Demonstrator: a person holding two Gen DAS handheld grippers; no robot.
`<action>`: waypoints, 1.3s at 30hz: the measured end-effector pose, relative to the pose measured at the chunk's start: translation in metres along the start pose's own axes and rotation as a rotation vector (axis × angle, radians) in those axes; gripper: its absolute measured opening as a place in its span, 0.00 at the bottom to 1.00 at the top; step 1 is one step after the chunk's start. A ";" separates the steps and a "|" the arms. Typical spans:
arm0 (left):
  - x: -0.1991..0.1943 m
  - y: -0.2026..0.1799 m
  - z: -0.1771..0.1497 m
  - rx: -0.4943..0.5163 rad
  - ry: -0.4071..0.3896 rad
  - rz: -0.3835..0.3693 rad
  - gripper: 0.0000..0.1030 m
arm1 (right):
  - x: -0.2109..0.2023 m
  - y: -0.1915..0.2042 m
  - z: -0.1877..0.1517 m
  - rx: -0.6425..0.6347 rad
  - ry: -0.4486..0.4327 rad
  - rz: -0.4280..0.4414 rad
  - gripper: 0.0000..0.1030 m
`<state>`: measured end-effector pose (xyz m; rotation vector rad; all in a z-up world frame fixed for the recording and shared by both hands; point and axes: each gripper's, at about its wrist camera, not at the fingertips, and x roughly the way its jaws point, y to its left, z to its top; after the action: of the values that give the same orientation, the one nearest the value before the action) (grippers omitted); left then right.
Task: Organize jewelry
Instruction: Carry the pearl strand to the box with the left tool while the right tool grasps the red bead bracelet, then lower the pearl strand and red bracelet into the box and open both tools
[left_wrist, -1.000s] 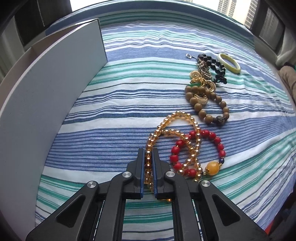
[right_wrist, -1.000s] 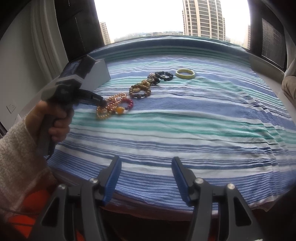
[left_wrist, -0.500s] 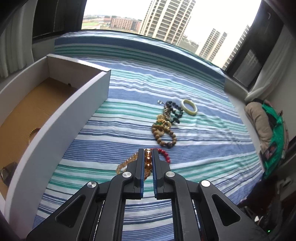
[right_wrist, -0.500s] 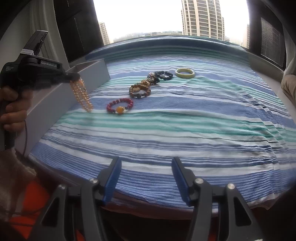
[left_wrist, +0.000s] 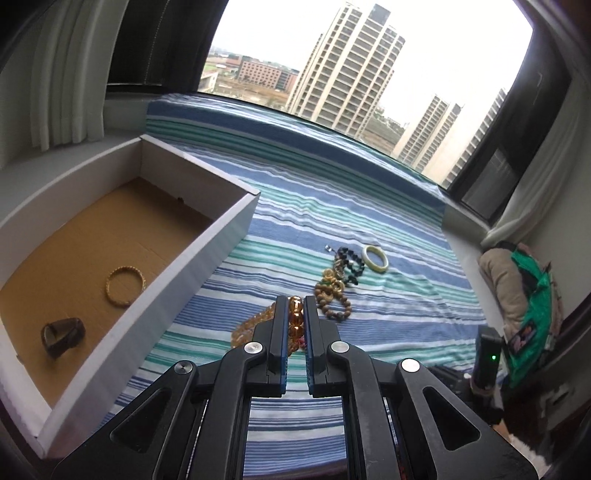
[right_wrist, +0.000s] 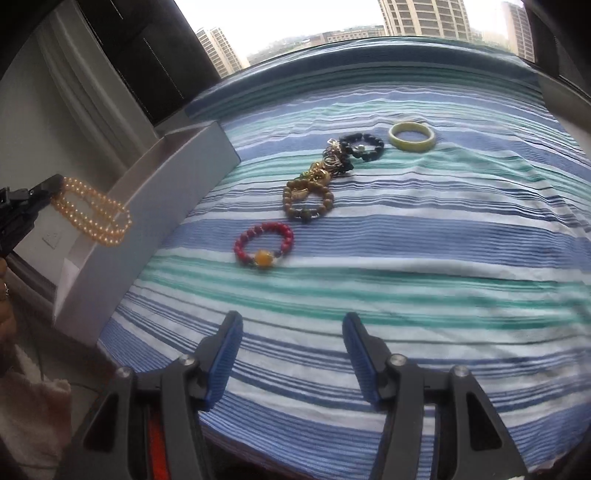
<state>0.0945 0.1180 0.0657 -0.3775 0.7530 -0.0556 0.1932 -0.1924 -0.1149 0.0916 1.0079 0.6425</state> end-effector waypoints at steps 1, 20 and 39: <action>-0.003 0.002 -0.001 -0.002 -0.004 0.010 0.05 | 0.013 0.010 0.011 -0.058 0.020 0.014 0.55; -0.061 0.058 -0.014 -0.086 -0.063 0.058 0.05 | 0.117 0.070 0.039 -0.761 0.338 -0.010 0.22; -0.142 0.060 0.056 -0.021 -0.220 0.094 0.05 | 0.009 0.147 0.143 -0.374 0.029 0.266 0.17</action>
<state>0.0238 0.2180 0.1752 -0.3614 0.5530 0.0819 0.2450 -0.0377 0.0090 -0.1152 0.8950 1.0683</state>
